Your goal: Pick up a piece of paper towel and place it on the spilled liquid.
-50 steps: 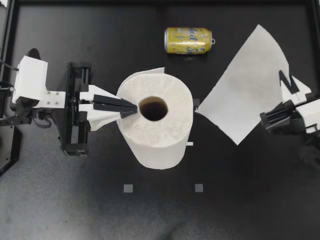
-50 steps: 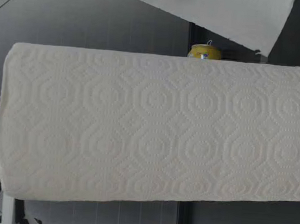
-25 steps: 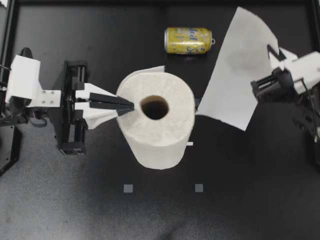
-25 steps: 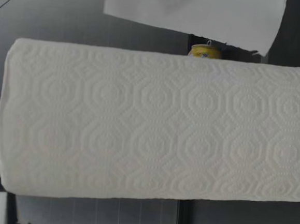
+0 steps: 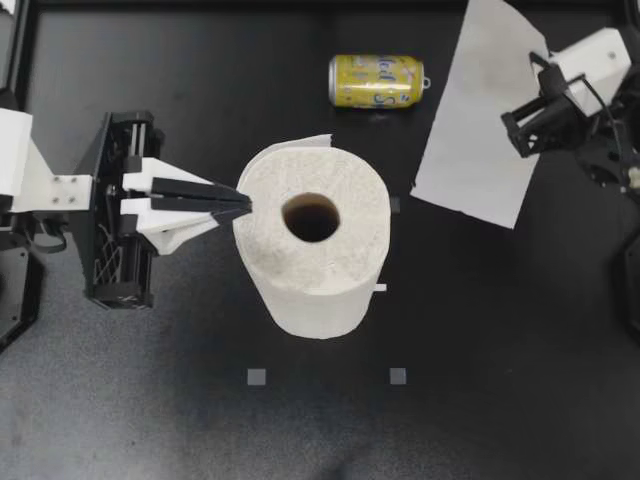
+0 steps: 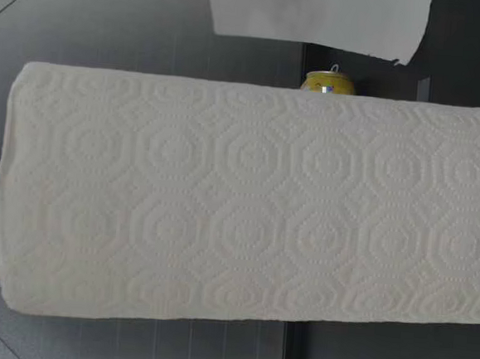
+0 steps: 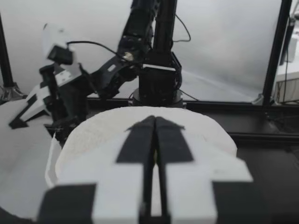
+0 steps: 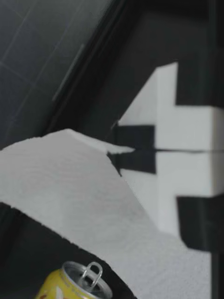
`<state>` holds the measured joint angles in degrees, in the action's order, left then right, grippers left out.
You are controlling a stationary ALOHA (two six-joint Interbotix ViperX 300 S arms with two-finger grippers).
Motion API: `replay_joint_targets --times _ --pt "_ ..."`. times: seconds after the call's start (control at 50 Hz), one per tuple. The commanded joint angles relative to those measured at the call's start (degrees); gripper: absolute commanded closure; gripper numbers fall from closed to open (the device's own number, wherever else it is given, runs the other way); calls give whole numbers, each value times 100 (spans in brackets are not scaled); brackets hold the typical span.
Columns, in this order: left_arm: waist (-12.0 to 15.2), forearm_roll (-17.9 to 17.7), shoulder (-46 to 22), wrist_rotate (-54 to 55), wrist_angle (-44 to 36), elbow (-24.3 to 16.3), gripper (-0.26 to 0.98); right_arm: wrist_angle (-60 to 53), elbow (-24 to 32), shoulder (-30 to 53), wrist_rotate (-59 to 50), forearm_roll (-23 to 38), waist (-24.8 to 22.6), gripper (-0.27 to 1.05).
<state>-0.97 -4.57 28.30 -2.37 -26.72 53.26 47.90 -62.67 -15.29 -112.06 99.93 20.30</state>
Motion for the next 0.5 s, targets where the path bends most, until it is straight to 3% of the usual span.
replay_joint_targets --times 0.0,0.48 --pt "-9 9 88 9 -70 -62 64 -176 176 141 9 149 237 89" --pt "-9 18 246 0 -70 35 64 -870 896 1556 0 527 1011 89"
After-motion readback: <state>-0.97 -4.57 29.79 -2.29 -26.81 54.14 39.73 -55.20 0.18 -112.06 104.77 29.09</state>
